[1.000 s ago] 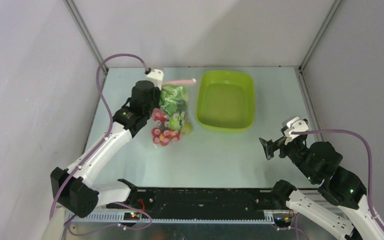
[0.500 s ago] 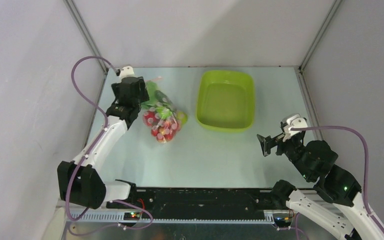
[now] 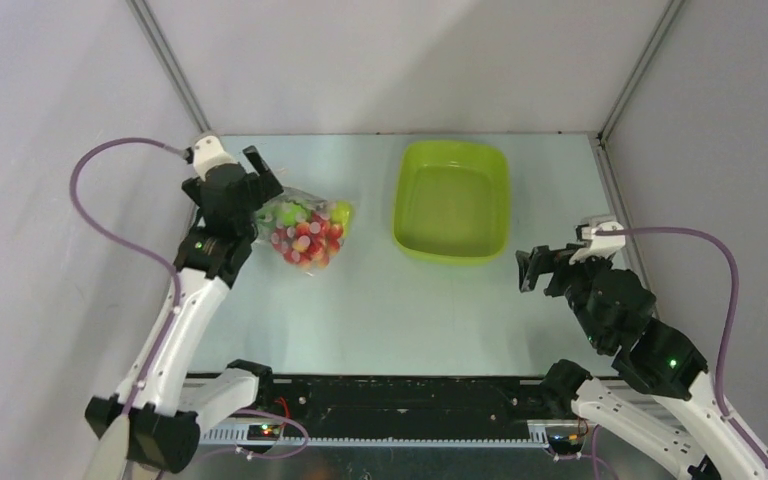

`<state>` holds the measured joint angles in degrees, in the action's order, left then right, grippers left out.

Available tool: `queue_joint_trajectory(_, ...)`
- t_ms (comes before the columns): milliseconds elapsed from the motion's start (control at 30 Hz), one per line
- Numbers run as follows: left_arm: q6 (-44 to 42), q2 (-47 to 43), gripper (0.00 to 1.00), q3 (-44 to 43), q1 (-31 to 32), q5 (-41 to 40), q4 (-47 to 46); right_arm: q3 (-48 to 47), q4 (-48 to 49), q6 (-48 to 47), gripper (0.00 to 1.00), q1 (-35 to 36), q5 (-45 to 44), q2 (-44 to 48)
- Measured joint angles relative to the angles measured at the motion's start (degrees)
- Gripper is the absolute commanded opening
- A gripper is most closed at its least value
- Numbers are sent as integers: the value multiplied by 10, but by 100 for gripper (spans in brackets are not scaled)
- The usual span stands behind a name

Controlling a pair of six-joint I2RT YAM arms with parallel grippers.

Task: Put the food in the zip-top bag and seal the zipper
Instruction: Place the zipper food storage bag at the center of the board, then reset both arms

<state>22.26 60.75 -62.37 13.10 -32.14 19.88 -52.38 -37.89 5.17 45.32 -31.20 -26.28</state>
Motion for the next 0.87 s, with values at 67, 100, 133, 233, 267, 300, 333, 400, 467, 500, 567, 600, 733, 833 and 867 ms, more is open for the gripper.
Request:
queue_joint_trajectory(67, 18, -34, 100, 0, 0, 13, 13, 0, -4, 45, 99, -8, -29, -8)
queue_joint_trajectory(100, 24, -46, 100, 0, 0, 17, 17, 0, -7, 61, 100, -12, -38, -11)
queue_joint_trajectory(133, 34, -62, 100, 0, 0, 25, 24, 0, -11, 80, 99, -17, -50, -16)
queue_joint_trajectory(233, 55, -95, 100, 5, 0, 42, 42, 1, -26, 134, 100, -38, -73, -35)
queue_joint_trajectory(267, 61, -104, 100, 8, 0, 47, 49, 1, -33, 154, 100, -47, -76, -43)
queue_joint_trajectory(300, 65, -111, 100, 12, 0, 51, 56, 1, -40, 168, 100, -54, -80, -50)
queue_joint_trajectory(333, 69, -117, 100, 15, 0, 54, 63, 2, -50, 191, 99, -64, -84, -57)
queue_joint_trajectory(400, 78, -128, 100, 27, 0, 54, 73, 5, -65, 223, 99, -77, -89, -64)
queue_joint_trajectory(467, 84, -142, 100, 46, 0, 54, 79, 8, -82, 254, 99, -88, -98, -67)
queue_joint_trajectory(500, 87, -148, 100, 53, 0, 53, 82, 9, -93, 272, 99, -93, -106, -67)
queue_joint_trajectory(567, 92, -160, 100, 67, 0, 53, 90, 10, -110, 303, 100, -97, -118, -67)
queue_joint_trajectory(600, 93, -163, 100, 69, 0, 53, 91, 10, -116, 316, 99, -98, -123, -67)
queue_joint_trajectory(733, 97, -166, 100, 69, 0, 53, 94, 10, -128, 344, 99, -99, -135, -67)
queue_joint_trajectory(833, 100, -166, 100, 69, 0, 53, 93, 10, -139, 358, 99, -99, -140, -68)
queue_joint_trajectory(867, 102, -166, 100, 70, 0, 53, 92, 10, -144, 363, 100, -99, -143, -68)
